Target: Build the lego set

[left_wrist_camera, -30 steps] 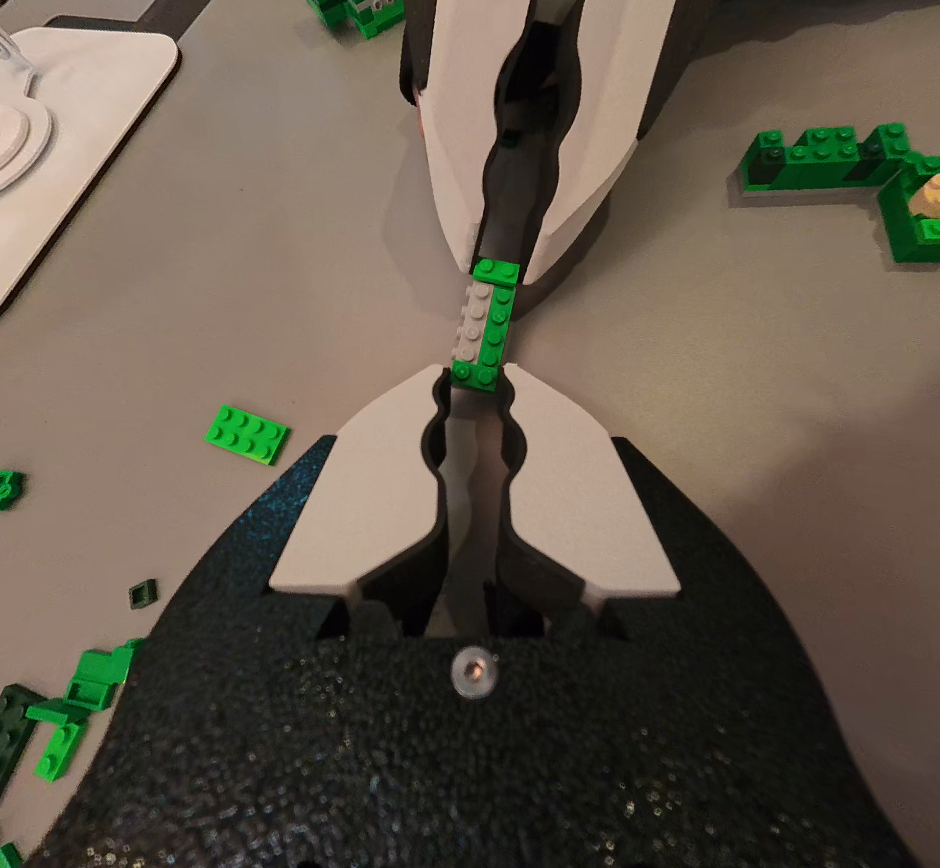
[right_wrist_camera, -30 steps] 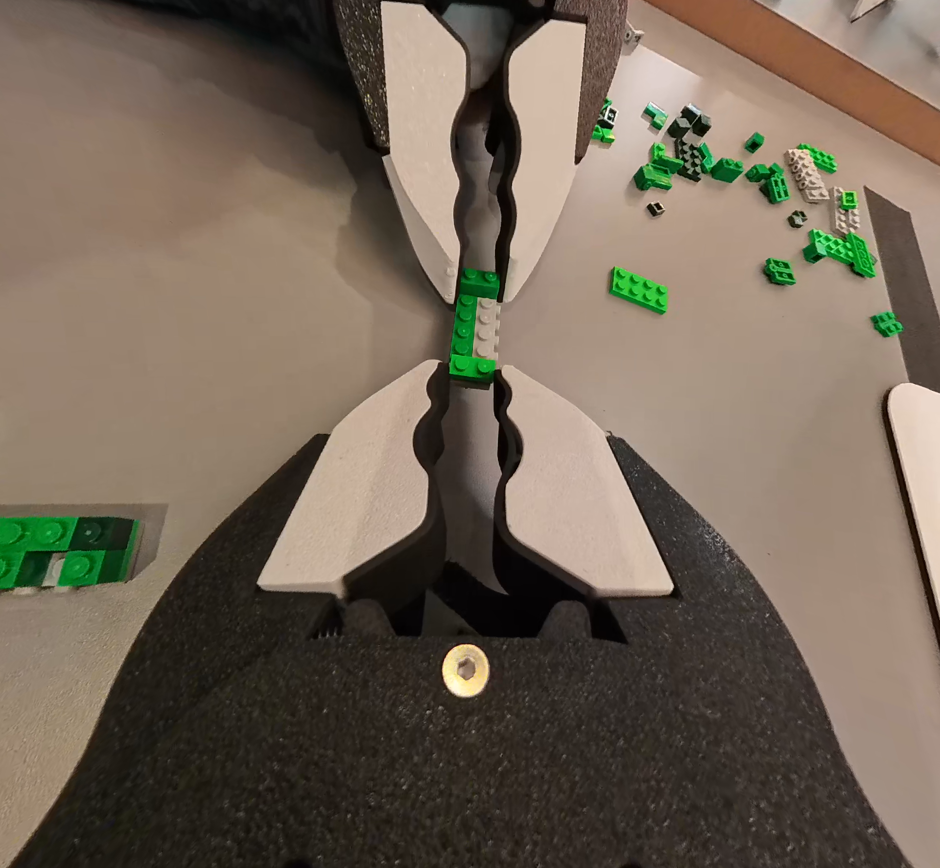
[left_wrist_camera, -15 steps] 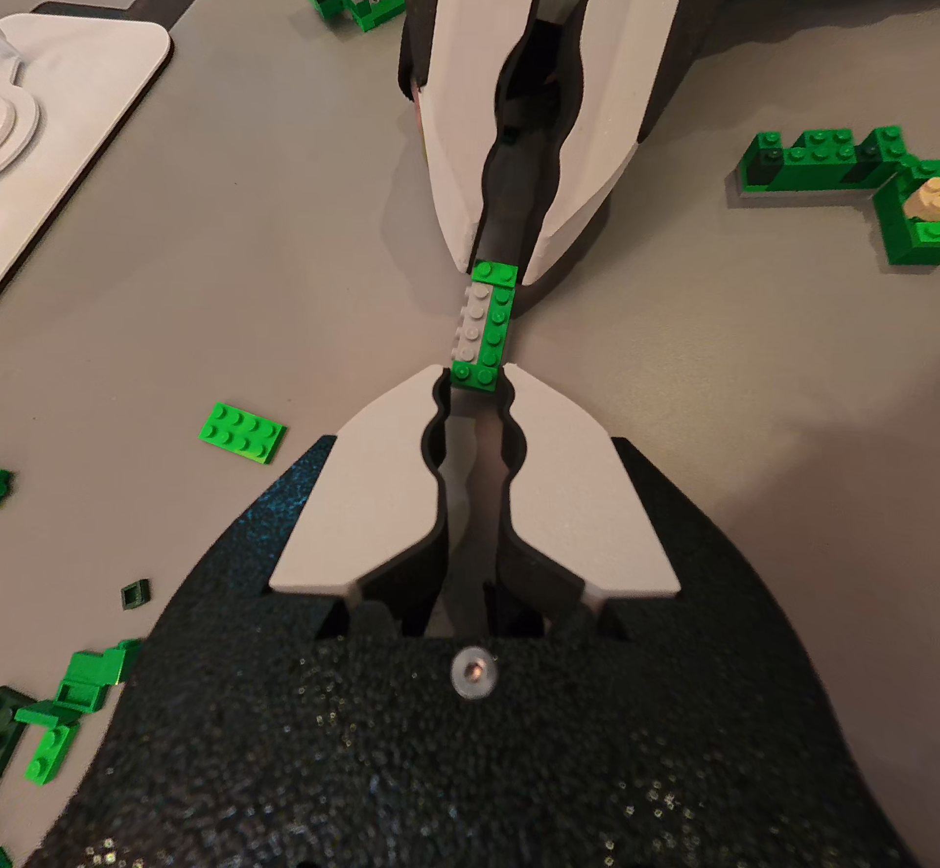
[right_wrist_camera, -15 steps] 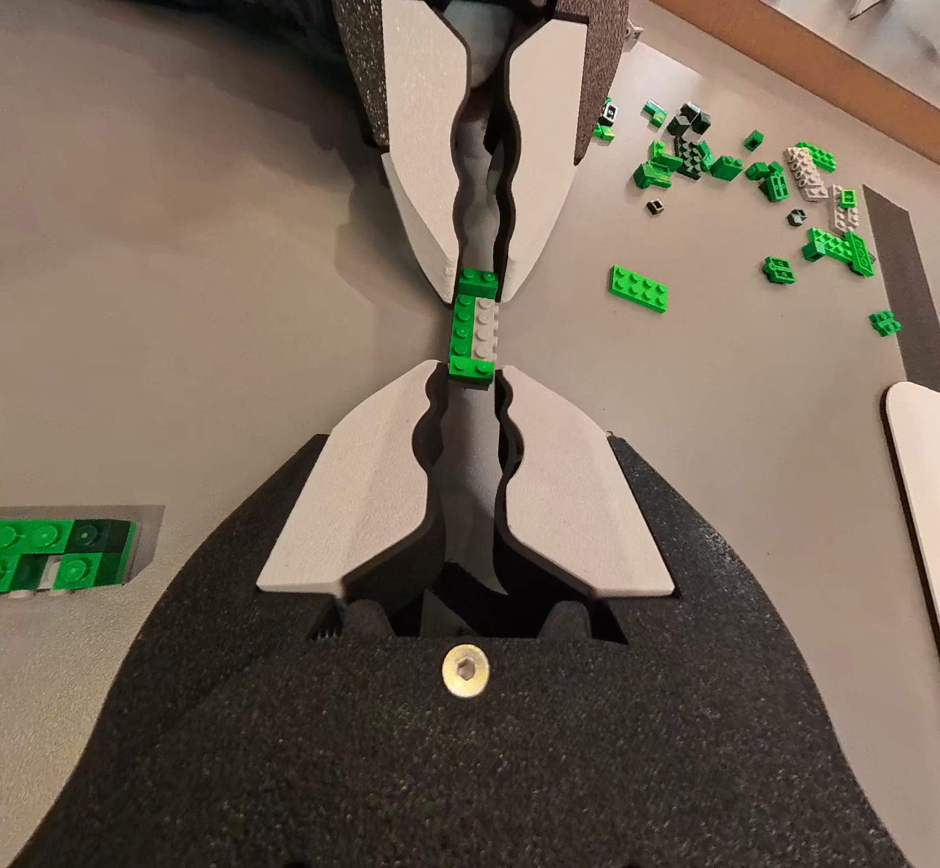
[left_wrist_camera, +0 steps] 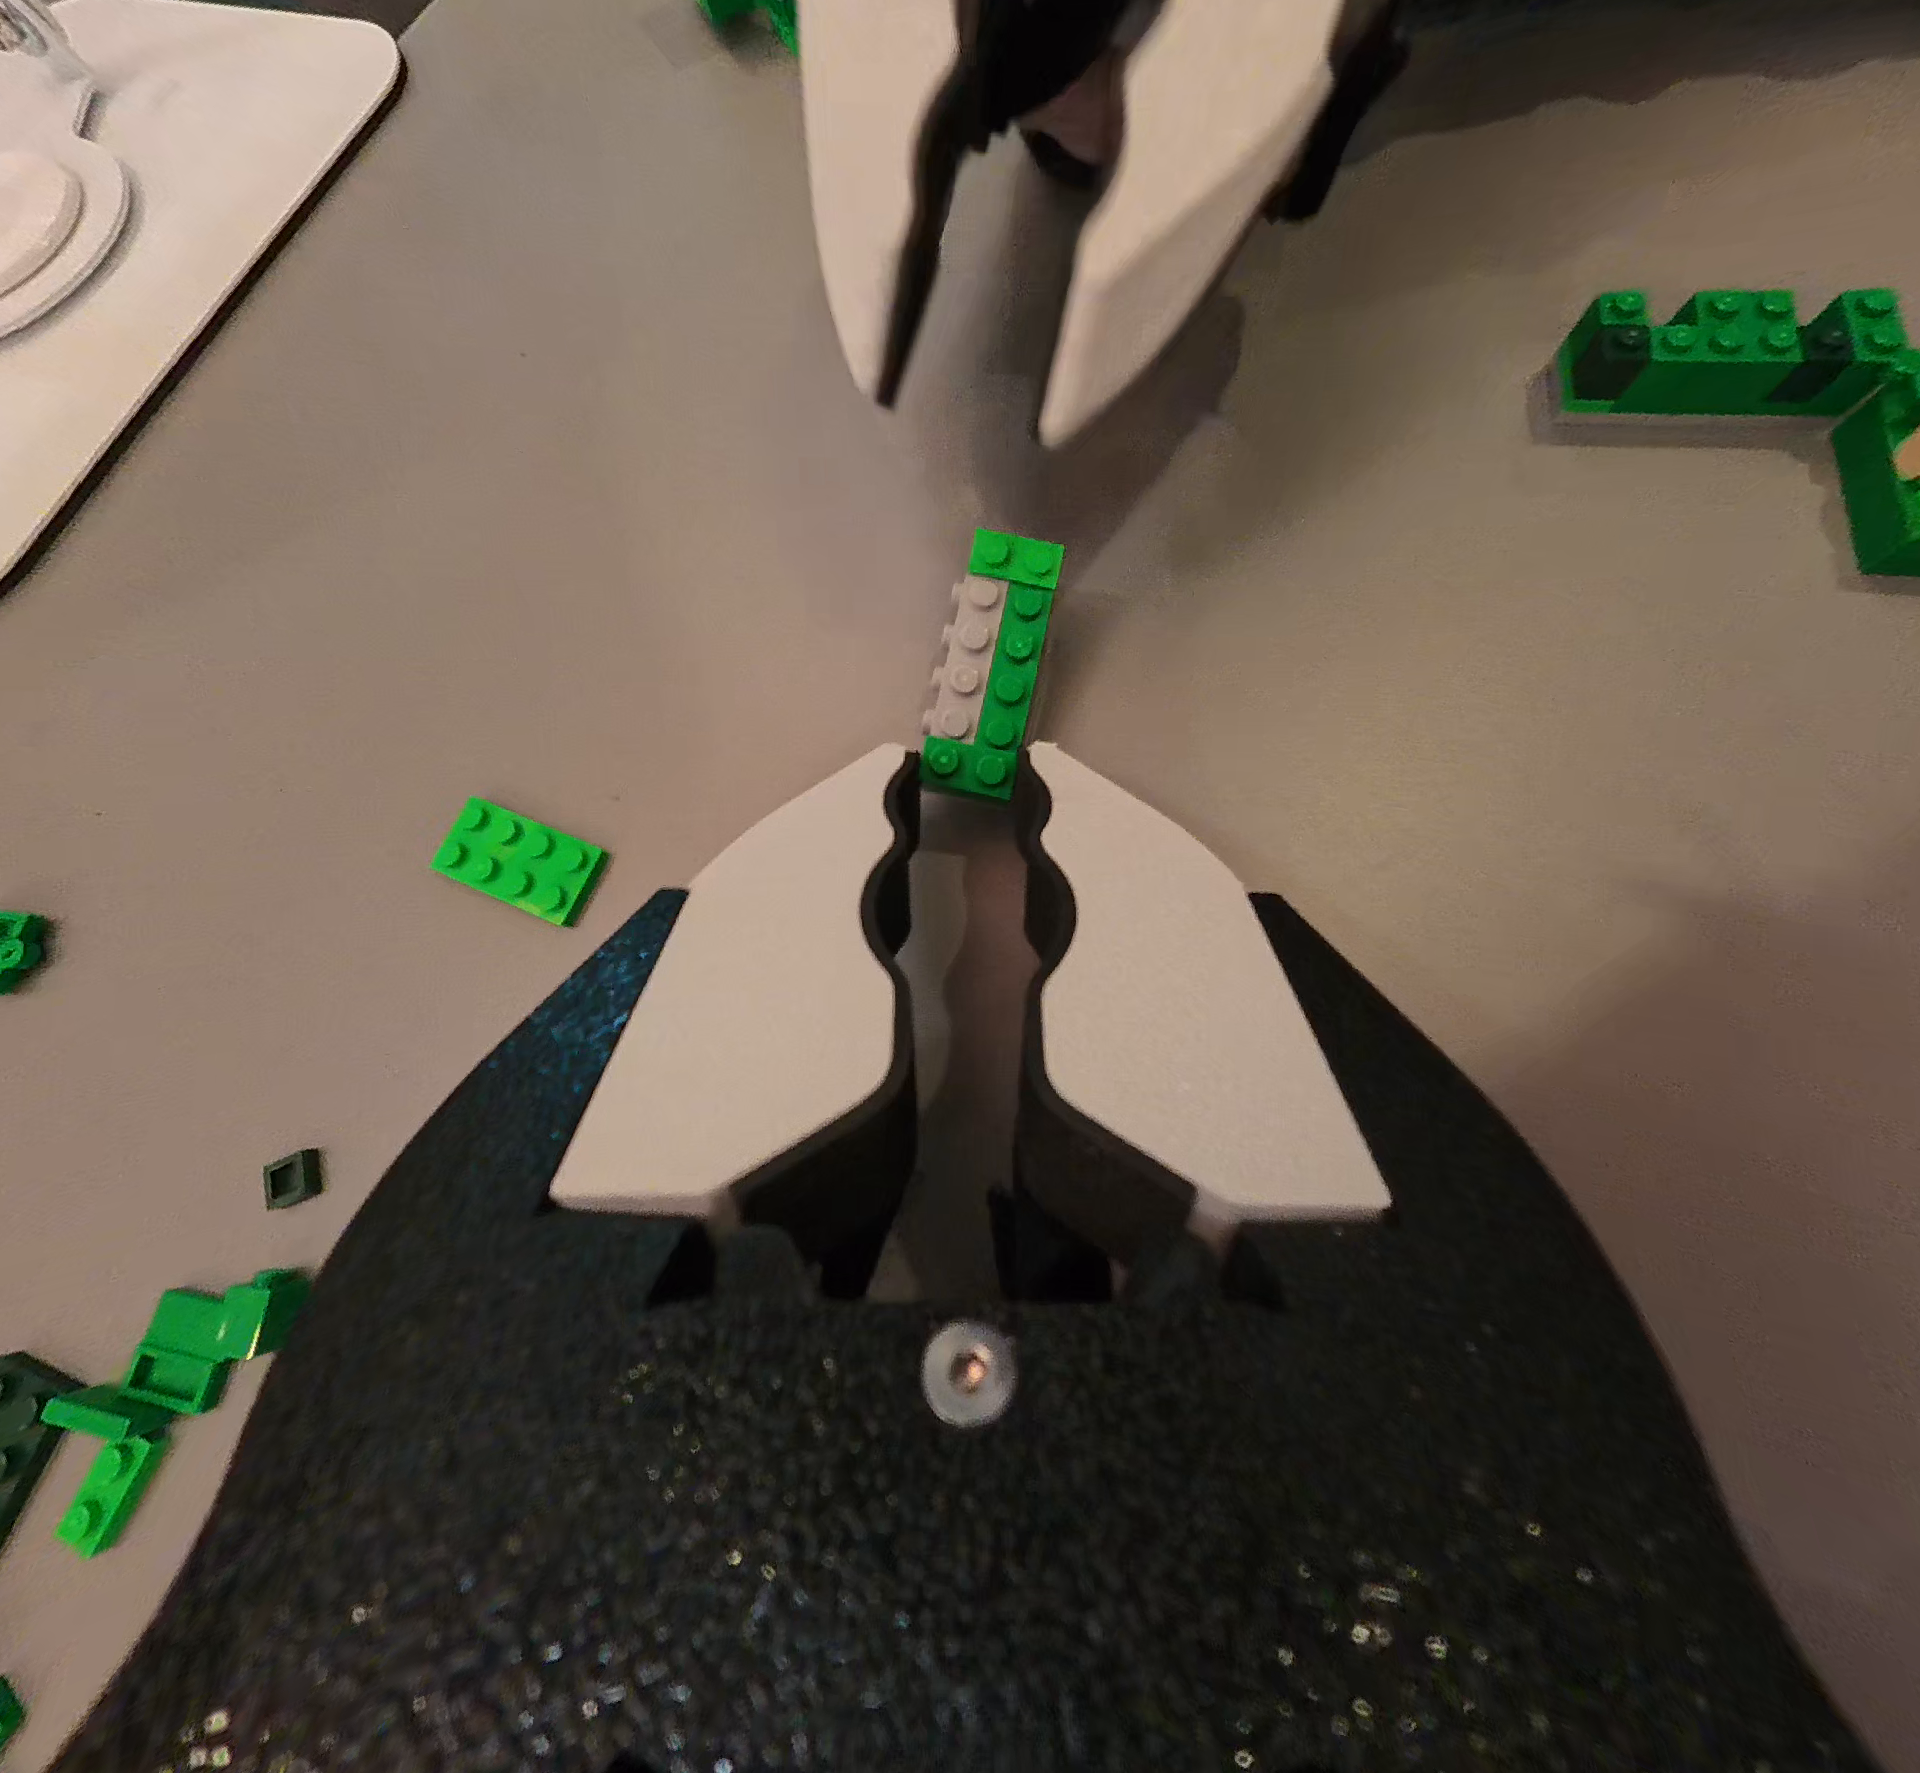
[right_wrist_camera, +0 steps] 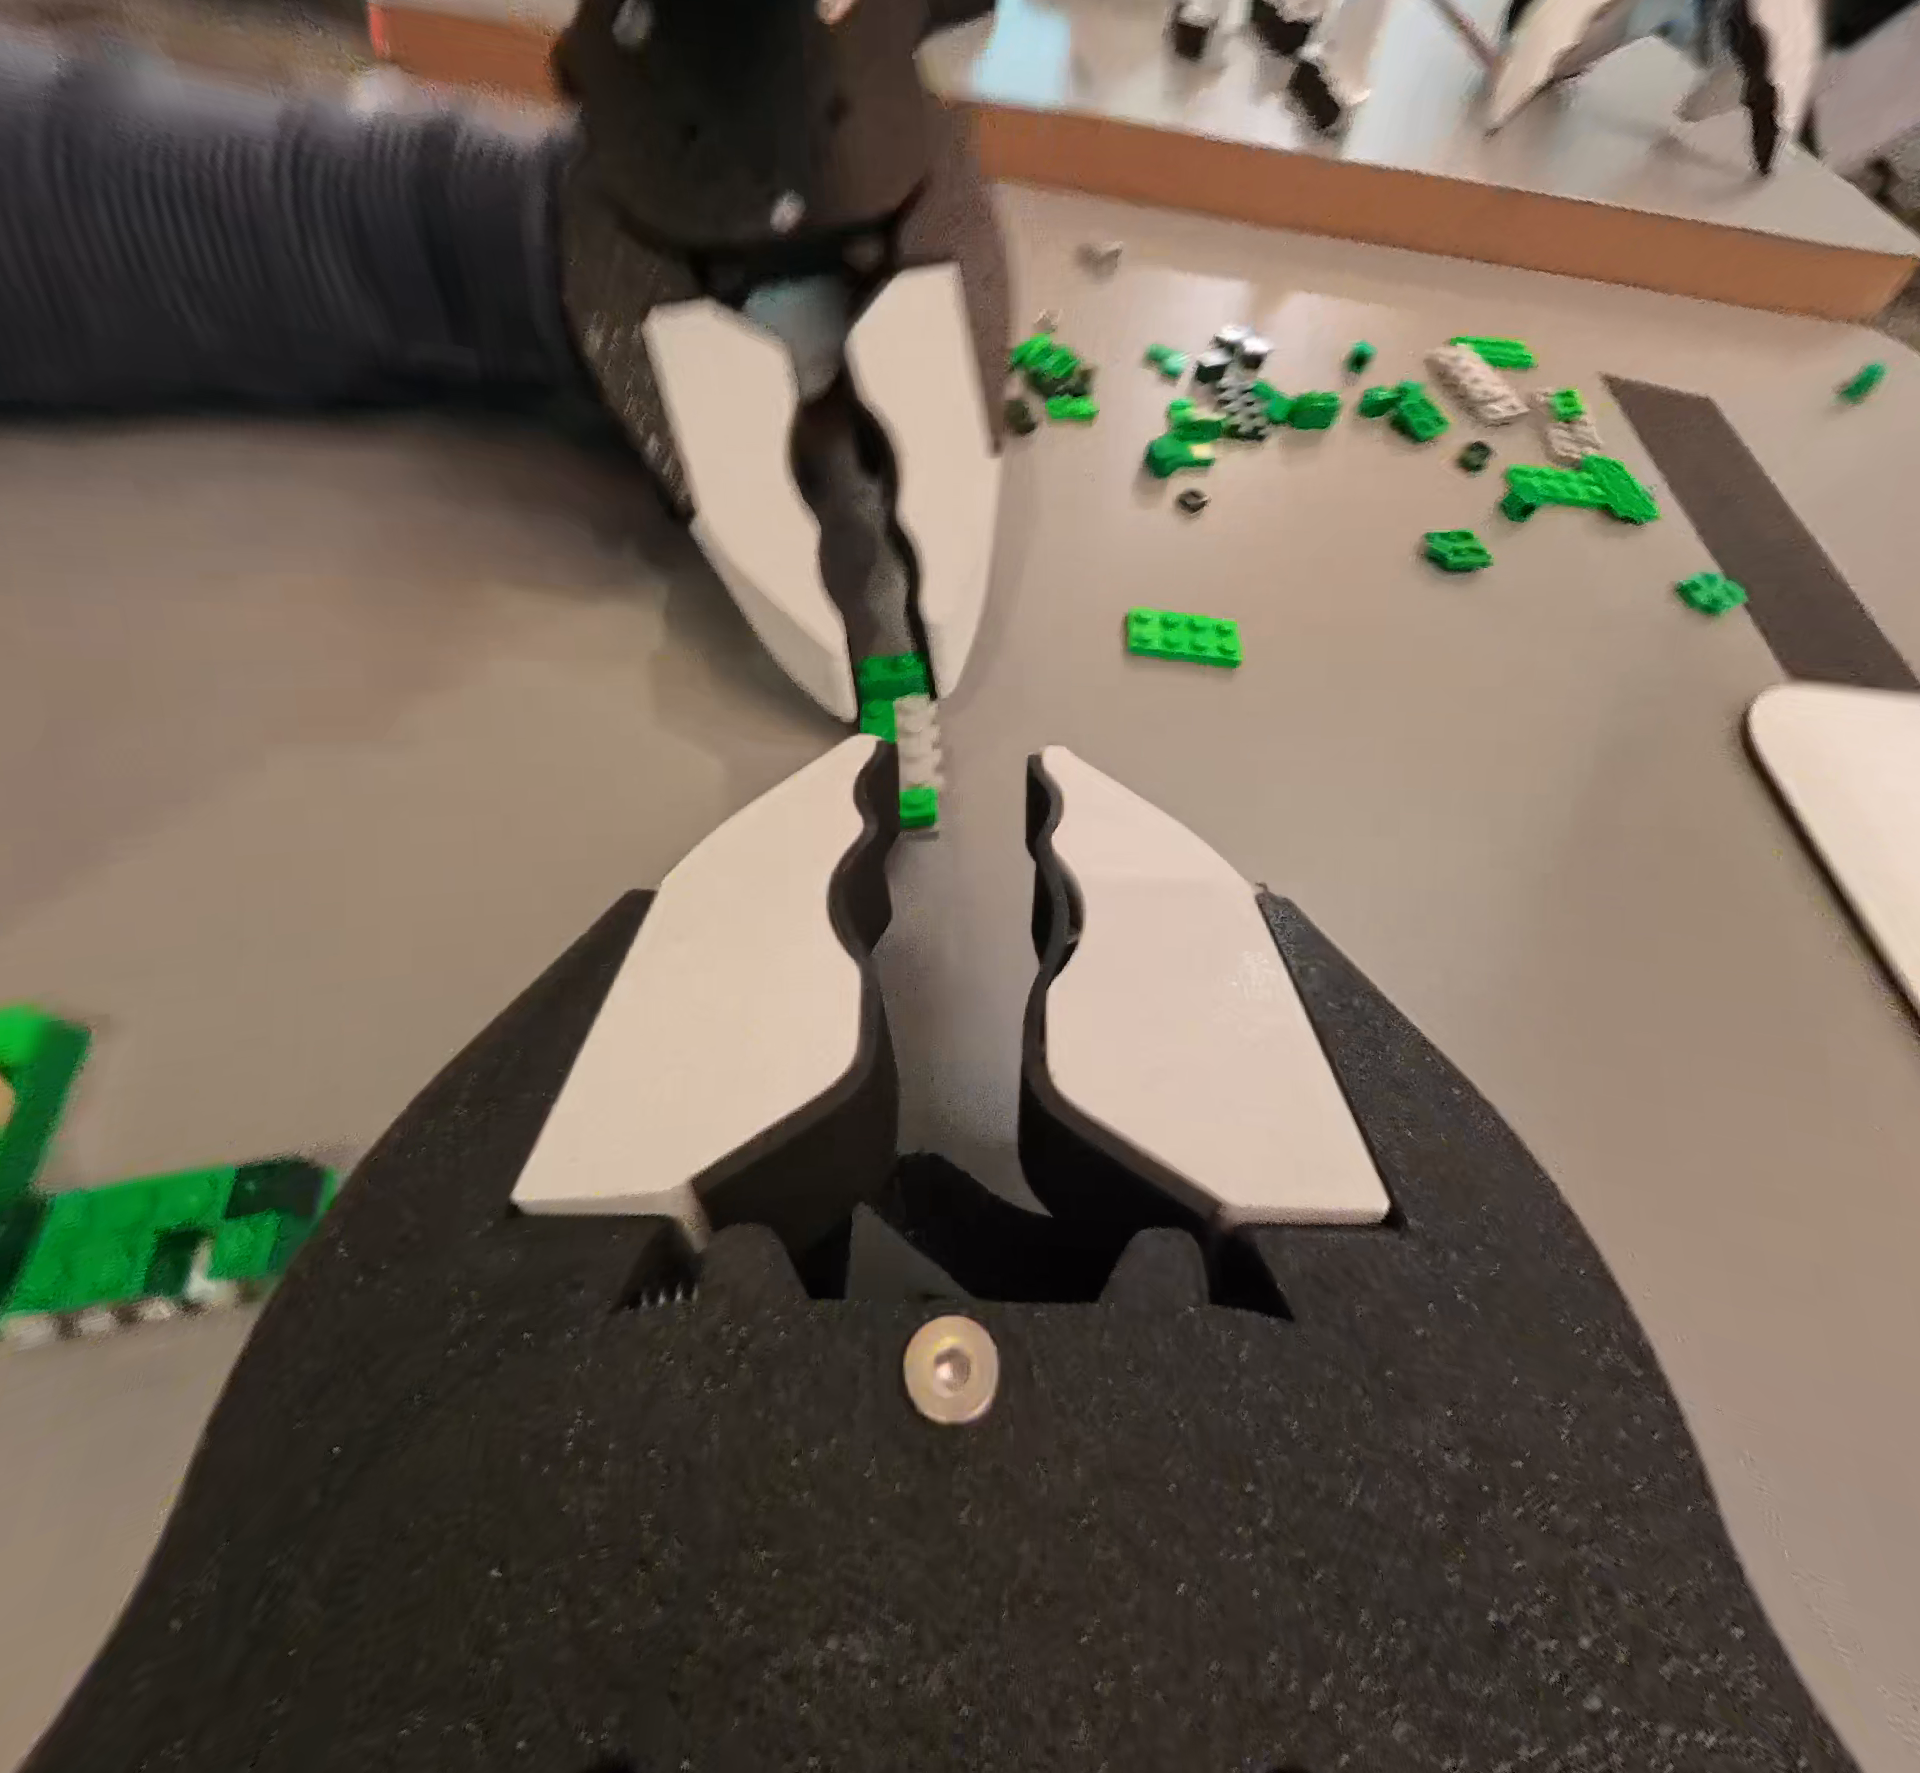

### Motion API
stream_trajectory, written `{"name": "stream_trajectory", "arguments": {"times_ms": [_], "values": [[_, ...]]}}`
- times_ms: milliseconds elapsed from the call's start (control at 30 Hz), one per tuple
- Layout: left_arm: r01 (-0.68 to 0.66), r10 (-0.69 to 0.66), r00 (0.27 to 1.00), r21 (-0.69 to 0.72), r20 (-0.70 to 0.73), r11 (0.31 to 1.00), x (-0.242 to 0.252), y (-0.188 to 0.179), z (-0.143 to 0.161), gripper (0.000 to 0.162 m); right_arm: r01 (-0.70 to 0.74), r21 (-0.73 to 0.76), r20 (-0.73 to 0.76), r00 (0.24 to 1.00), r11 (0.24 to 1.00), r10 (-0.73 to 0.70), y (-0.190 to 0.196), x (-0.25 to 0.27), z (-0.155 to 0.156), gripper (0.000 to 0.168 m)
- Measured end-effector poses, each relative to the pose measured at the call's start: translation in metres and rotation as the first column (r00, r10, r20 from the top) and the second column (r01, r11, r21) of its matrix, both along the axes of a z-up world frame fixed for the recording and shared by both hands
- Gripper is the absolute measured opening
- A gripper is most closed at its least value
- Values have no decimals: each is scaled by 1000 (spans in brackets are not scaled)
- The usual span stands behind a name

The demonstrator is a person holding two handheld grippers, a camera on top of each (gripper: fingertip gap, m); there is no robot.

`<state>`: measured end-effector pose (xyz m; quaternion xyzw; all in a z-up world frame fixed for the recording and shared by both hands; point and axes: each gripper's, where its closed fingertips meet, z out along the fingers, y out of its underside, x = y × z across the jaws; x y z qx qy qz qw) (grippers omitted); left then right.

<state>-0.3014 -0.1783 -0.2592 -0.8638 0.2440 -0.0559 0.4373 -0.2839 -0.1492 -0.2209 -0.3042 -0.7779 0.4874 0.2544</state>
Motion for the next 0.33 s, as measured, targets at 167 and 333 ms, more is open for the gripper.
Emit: {"name": "stream_trajectory", "arguments": {"times_ms": [167,333], "values": [[-40,39,999,26,12,999,-5,2,4,17,161,-386,259,964,908,-61,12,-11,12,25],[-69,68,997,47,31,996,-9,3,8,17,339,-531,533,846,777,-6,6,-16,-3,30]]}}
